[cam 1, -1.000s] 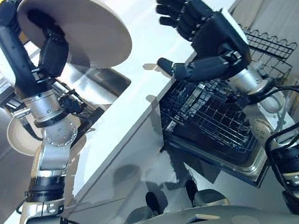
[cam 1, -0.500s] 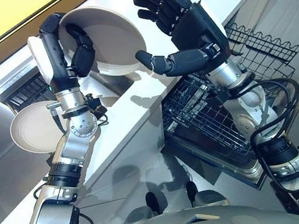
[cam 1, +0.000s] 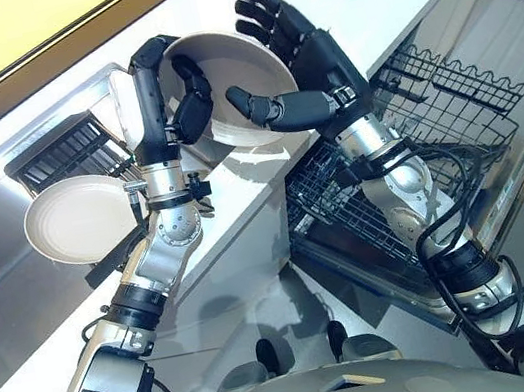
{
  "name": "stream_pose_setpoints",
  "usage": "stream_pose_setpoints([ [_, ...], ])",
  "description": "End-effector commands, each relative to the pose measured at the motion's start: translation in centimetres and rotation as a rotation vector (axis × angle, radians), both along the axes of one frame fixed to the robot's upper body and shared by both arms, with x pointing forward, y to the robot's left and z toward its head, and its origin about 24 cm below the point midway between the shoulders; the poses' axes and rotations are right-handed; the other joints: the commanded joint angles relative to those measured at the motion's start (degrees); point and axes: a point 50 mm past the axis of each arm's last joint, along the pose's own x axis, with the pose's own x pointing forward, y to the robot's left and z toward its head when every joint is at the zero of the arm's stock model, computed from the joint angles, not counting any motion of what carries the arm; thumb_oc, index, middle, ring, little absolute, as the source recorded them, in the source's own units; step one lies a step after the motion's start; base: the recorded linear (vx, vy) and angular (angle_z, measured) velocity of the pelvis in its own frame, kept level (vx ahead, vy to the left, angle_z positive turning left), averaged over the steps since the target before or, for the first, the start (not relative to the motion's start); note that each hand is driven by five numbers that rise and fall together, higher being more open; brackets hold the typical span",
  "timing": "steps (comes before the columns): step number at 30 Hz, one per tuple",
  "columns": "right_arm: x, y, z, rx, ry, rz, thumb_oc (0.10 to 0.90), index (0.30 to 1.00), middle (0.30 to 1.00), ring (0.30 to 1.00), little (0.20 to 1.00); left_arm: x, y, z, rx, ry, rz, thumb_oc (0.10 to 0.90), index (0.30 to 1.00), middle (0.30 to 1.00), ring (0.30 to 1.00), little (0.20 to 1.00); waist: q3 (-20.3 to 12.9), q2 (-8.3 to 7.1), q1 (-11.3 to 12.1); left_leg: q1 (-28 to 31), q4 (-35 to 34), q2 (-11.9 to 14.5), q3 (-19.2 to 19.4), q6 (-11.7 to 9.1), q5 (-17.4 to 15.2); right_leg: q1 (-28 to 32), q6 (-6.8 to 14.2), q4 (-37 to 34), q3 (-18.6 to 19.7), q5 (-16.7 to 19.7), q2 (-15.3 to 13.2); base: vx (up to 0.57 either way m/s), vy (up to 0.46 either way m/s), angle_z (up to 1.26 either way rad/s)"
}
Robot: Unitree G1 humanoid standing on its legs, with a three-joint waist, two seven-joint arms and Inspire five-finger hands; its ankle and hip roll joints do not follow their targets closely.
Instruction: Pick up plates and place into dishwasher.
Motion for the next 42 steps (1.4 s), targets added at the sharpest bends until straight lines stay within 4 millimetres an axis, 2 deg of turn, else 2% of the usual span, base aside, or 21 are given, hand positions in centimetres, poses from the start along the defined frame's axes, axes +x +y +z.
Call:
stream_pose_setpoints([
  [1, 0.1, 1.4, 3.1, 0.069, -0.136, 0.033, 0.800, 0.900, 0.900, 0.900, 0.900, 0.4, -3.4, 5.9, 0.000, -0.267, -0.159, 0.100, 0.300, 0.300, 0.300, 0.200, -6.1, -0.38, 0.6, -0.3, 0.4, -2.5, -2.9, 1.4, -6.6, -2.1, 1.0, 6.4, -3.0, -9.1, 3.4, 0.00, 0.000, 0.00],
  [6, 0.4, 1.5, 2.3, 0.046, -0.088, 0.010, 0.800, 0.900, 0.900, 0.900, 0.900, -0.2, -4.0, 6.4, 0.011, -0.289, -0.195, 0.100, 0.300, 0.300, 0.300, 0.200, -5.8, -0.37, 0.8, -0.3, 0.3, -2.6, -3.4, 1.5, -6.4, -2.1, 0.9, 6.7, -3.2, -9.3, 3.4, 0.01, 0.001, 0.04],
  [8, 0.6, 1.4, 2.2, 0.043, -0.077, -0.007, 0.580, 0.712, 0.712, 0.712, 0.680, -0.4, -4.1, 6.5, 0.019, -0.298, -0.201, 0.100, 0.300, 0.300, 0.300, 0.200, -5.7, -0.35, 1.0, -0.3, 0.3, -2.7, -3.6, 1.5, -6.4, -2.0, 0.9, 6.8, -3.2, -9.3, 3.3, 0.01, 0.003, 0.04],
  [9, 0.6, 1.4, 2.1, 0.043, -0.072, -0.015, 0.358, 0.521, 0.521, 0.521, 0.458, -0.4, -4.2, 6.5, 0.024, -0.302, -0.202, 0.100, 0.300, 0.300, 0.300, 0.200, -5.6, -0.37, 1.0, -0.3, 0.2, -2.7, -3.7, 1.5, -6.4, -2.0, 1.0, 6.8, -3.2, -9.3, 3.3, 0.00, 0.000, 0.00],
  [10, 0.7, 1.4, 2.1, 0.047, -0.067, -0.021, 0.191, 0.378, 0.378, 0.378, 0.291, -0.4, -4.2, 6.6, 0.027, -0.301, -0.205, 0.100, 0.300, 0.300, 0.300, 0.200, -5.6, -0.39, 1.0, -0.3, 0.2, -2.7, -3.8, 1.6, -6.4, -2.0, 1.0, 6.8, -3.3, -9.3, 3.3, 0.00, 0.000, 0.00],
  [11, 0.7, 1.3, 2.1, 0.055, -0.066, -0.028, 0.100, 0.300, 0.300, 0.300, 0.200, -0.4, -4.3, 6.6, 0.028, -0.297, -0.208, 0.100, 0.300, 0.300, 0.300, 0.200, -5.6, -0.39, 1.1, -0.2, 0.1, -2.7, -3.8, 1.6, -6.4, -2.0, 1.0, 6.7, -3.3, -9.3, 3.3, 0.01, -0.002, 0.03],
  [18, 0.7, 0.9, 2.3, 0.089, -0.082, -0.070, 0.100, 0.300, 0.300, 0.300, 0.200, -0.5, -4.2, 6.2, 0.016, -0.245, -0.240, 0.100, 0.300, 0.300, 0.300, 0.200, -5.3, -0.23, 1.4, -0.1, 0.1, -2.8, -4.1, 1.7, -6.4, -1.9, 1.2, 6.6, -3.6, -9.1, 3.1, 0.01, -0.001, 0.04],
  [23, 0.5, 0.0, 2.3, 0.135, -0.099, -0.109, 0.100, 0.300, 0.300, 0.300, 0.200, -0.2, -3.8, 4.3, -0.024, -0.087, -0.273, 0.100, 0.300, 0.300, 0.300, 0.200, -5.2, -0.21, 1.8, 0.0, 0.1, -2.8, -3.7, 1.7, -6.5, -1.6, 1.5, 5.9, -4.2, -8.6, 2.9, 0.00, 0.000, 0.00],
  [25, 0.3, -0.5, 2.3, 0.146, -0.110, -0.128, 0.100, 0.300, 0.300, 0.300, 0.200, 0.0, -3.6, 2.9, -0.034, 0.014, -0.277, 0.100, 0.300, 0.300, 0.300, 0.200, -5.2, -0.17, 2.0, 0.0, 0.1, -2.7, -3.4, 1.7, -6.5, -1.5, 1.6, 5.5, -4.4, -8.4, 2.8, 0.00, 0.000, 0.00],
  [26, 0.2, -0.6, 2.3, 0.152, -0.114, -0.135, 0.100, 0.300, 0.300, 0.300, 0.200, 0.1, -3.5, 2.1, -0.038, 0.066, -0.276, 0.207, 0.392, 0.392, 0.392, 0.307, -5.1, -0.15, 2.0, 0.0, 0.1, -2.7, -3.3, 1.7, -6.5, -1.5, 1.6, 5.4, -4.4, -8.3, 2.8, 0.00, 0.000, 0.00],
  [28, 0.1, -1.3, 2.3, 0.157, -0.131, -0.160, 0.100, 0.300, 0.300, 0.300, 0.200, 0.3, -3.0, 0.4, -0.054, 0.188, -0.289, 0.506, 0.648, 0.648, 0.648, 0.606, -5.1, -0.10, 2.1, 0.1, 0.1, -2.6, -3.1, 1.8, -6.5, -1.4, 1.7, 5.2, -4.5, -8.2, 2.8, 0.00, 0.000, 0.00],
  [29, 0.1, -1.6, 2.4, 0.163, -0.138, -0.173, 0.100, 0.300, 0.300, 0.300, 0.200, 0.4, -2.8, -0.5, -0.068, 0.250, -0.294, 0.800, 0.900, 0.900, 0.900, 0.900, -5.0, -0.08, 2.1, 0.1, 0.1, -2.6, -3.0, 1.8, -6.5, -1.4, 1.8, 5.1, -4.4, -8.2, 2.8, 0.00, 0.000, 0.00],
  [32, 0.1, -3.1, 2.8, 0.173, -0.179, -0.242, 0.100, 0.300, 0.300, 0.300, 0.200, 0.5, -2.0, -2.9, -0.152, 0.405, -0.320, 0.800, 0.900, 0.900, 0.900, 0.900, -5.0, 0.05, 2.0, 0.2, 0.1, -2.4, -2.8, 1.8, -6.5, -1.4, 1.9, 5.0, -4.1, -8.0, 2.8, 0.01, 0.001, -0.01],
  [34, 0.2, -3.8, 3.2, 0.176, -0.205, -0.287, 0.100, 0.300, 0.300, 0.300, 0.200, 0.7, -1.5, -3.7, -0.196, 0.456, -0.329, 0.800, 0.900, 0.900, 0.900, 0.900, -5.0, 0.11, 2.0, 0.2, 0.1, -2.4, -2.7, 1.8, -6.5, -1.4, 1.9, 5.0, -4.1, -7.9, 2.8, 0.03, 0.002, -0.04],
  [36, 0.5, -5.9, 4.4, 0.192, -0.260, -0.411, 0.100, 0.300, 0.300, 0.300, 0.200, 0.9, -0.3, -4.3, -0.231, 0.508, -0.324, 0.800, 0.900, 0.900, 0.900, 0.900, -5.1, 0.16, 1.9, 0.3, 0.1, -2.3, -2.6, 1.8, -6.6, -1.3, 2.0, 4.9, -4.0, -7.9, 2.7, 0.04, -0.004, -0.01],
  [42, 0.6, -11.4, 7.3, 0.163, -0.424, -0.783, 0.100, 0.300, 0.300, 0.300, 0.200, 2.0, 4.4, -1.1, -0.186, 0.409, -0.192, 0.800, 0.900, 0.900, 0.900, 0.900, -5.4, 0.21, 2.2, 0.3, 0.1, -2.3, -2.8, 1.5, -6.7, -1.1, 2.0, 4.5, -4.2, -8.0, 2.7, 0.03, -0.016, -0.01],
])
